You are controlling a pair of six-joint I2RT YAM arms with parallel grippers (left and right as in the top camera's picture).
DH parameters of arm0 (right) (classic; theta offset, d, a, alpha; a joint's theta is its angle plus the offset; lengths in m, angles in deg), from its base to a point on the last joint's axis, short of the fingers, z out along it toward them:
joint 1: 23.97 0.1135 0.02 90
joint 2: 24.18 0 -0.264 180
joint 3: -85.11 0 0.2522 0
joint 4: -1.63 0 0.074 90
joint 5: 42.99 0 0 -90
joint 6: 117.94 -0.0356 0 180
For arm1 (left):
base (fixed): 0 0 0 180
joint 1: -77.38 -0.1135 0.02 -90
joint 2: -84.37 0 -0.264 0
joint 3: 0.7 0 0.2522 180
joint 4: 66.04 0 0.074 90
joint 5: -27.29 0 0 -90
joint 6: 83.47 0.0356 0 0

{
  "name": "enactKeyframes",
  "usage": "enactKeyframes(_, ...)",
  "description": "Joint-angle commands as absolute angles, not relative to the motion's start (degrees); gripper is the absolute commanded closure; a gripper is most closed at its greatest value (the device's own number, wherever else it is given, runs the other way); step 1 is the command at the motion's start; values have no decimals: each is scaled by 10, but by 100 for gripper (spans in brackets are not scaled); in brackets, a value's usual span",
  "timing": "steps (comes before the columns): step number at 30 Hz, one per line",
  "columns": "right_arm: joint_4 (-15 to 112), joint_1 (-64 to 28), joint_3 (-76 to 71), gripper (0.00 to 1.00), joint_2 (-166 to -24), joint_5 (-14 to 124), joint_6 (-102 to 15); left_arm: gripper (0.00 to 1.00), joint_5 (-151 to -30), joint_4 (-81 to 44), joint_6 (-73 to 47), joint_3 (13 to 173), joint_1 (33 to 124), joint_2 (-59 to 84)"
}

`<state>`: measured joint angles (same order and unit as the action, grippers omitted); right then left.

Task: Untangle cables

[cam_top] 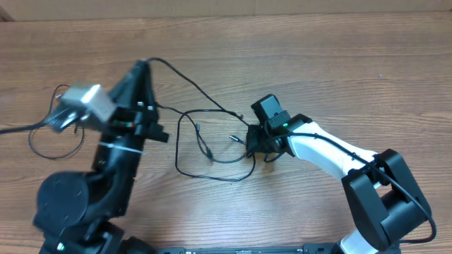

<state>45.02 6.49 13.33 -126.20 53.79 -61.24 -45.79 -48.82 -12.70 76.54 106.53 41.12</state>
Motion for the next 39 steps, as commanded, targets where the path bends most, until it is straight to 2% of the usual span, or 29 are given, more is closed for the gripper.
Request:
enactKeyframes(1, 450, 43, 121, 96, -1252, 491, -640, 96, -346, -509, -110, 778, 1063, 438)
enactKeyframes(8, 444, 6, 121, 96, -1252, 470, -661, 96, -259, -539, -97, 778, 1063, 465)
enactKeyframes(17, 441, -7, 121, 95, -1252, 468, -661, 96, -256, -528, -69, 778, 1063, 471)
enactKeyframes(26, 442, -7, 121, 92, -1252, 466, -661, 96, -253, -399, -87, 778, 1063, 470)
enactKeyframes(39, 442, -7, 121, 91, -1252, 466, -661, 96, -305, -65, -232, 778, 1063, 465)
